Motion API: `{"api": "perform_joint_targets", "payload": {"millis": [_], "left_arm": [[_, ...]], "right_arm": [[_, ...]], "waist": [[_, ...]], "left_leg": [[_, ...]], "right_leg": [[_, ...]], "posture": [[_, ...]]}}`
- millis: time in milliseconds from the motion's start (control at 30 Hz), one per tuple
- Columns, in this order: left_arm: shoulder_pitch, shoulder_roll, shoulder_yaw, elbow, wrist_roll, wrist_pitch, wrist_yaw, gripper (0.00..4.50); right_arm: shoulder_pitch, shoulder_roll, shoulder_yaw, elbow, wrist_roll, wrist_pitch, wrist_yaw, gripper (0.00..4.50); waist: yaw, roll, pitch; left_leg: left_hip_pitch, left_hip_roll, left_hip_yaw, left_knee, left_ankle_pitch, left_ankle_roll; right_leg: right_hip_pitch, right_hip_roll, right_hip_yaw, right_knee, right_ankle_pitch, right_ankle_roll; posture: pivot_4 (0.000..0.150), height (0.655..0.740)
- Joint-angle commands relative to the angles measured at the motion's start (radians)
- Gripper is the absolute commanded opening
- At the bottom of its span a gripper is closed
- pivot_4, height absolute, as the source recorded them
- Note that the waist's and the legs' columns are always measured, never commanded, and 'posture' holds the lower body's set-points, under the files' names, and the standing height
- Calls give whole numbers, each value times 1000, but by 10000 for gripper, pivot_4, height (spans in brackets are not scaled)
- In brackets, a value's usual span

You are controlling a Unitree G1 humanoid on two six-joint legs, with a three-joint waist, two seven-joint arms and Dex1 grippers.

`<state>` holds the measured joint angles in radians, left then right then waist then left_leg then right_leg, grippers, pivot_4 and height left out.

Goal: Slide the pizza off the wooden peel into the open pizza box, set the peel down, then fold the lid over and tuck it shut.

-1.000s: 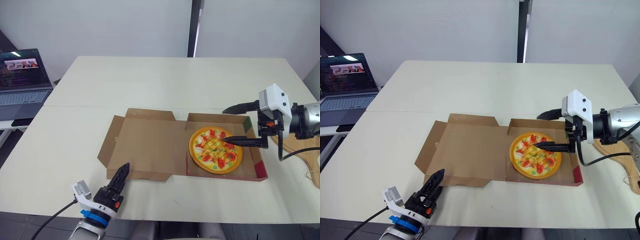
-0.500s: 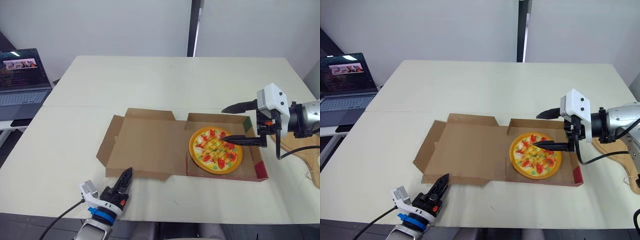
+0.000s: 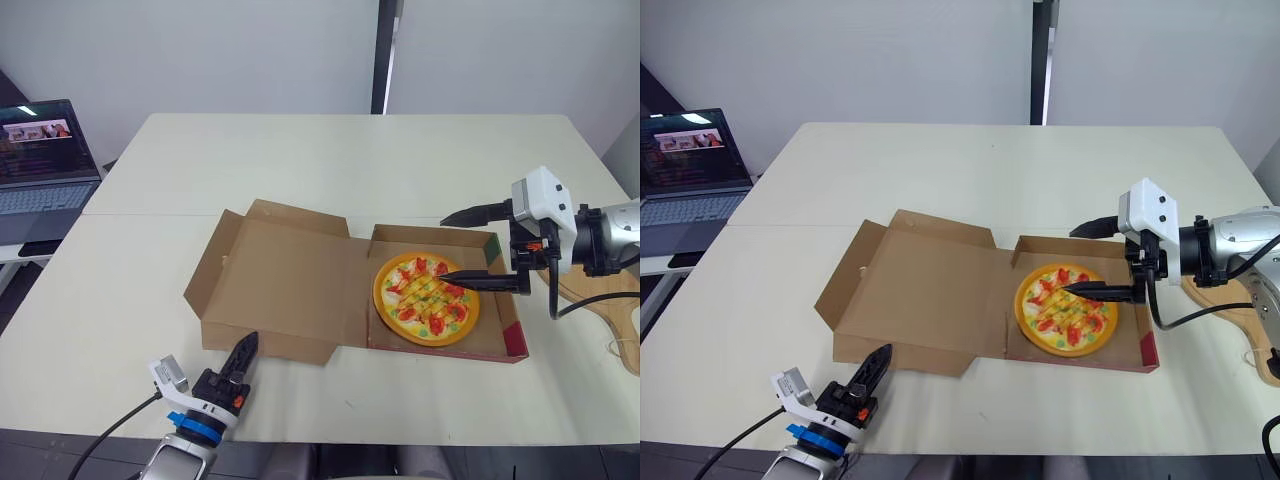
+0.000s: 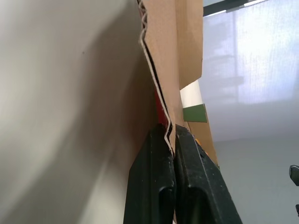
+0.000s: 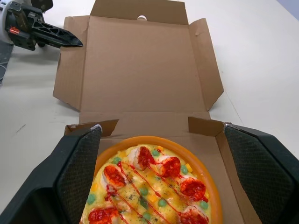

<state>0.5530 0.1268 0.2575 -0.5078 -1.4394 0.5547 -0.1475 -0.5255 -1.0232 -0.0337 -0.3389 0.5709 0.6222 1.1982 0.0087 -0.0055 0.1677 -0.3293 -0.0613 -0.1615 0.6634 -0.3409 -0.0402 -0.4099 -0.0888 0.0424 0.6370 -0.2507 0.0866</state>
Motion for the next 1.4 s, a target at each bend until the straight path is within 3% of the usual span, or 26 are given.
{"api": "perform_joint_targets", "payload": {"millis": [33,267,600,833,933,1133,1400], "left_arm": [[9,13,42,47,42,-28,-20,170],[-10,23,49,44,60,-29,-60,170],[-73,106,52,-46,44,-19,0,170],[-117,66,65,-27,25,-54,97,170],[-116,75,78,-40,4,-47,112,5958],[-78,98,114,-50,-41,-30,159,24021],[-126,122,88,-29,-99,2,239,24021]], "right_arm": [[-21,-2,-15,-8,-2,-12,0,45000],[-16,2,-17,-9,-9,-16,-7,45000],[-10,13,-16,-5,-33,-26,-21,45000],[-15,23,-15,-14,-31,-16,-25,45000],[-26,25,-12,-30,-16,0,-22,45000],[-46,30,-3,-68,13,34,-20,45000],[-73,44,16,-69,13,34,-19,45000]], "waist": [[-2,0,0],[-4,0,0],[-4,-2,1],[-4,-3,1],[-4,-3,2],[-4,-3,2],[-1,-3,2]], "left_leg": [[0,0,0,0,0,0],[0,1,0,0,0,0],[-1,1,-1,0,0,-1],[-2,1,-1,-1,0,-1],[-2,1,-1,-1,0,-1],[-2,1,-1,-1,0,-1],[-3,1,-1,-1,0,-1]], "right_leg": [[0,0,0,0,0,0],[0,0,0,0,0,0],[0,-1,0,-2,0,0],[0,-1,0,-4,1,0],[0,0,-1,-4,1,0],[0,0,0,-6,1,0],[0,-1,0,-7,2,0]], "posture": [[1500,7400],[1500,7400],[1500,7400],[1500,7400],[1500,7400],[1500,7400],[1500,7400]]}}
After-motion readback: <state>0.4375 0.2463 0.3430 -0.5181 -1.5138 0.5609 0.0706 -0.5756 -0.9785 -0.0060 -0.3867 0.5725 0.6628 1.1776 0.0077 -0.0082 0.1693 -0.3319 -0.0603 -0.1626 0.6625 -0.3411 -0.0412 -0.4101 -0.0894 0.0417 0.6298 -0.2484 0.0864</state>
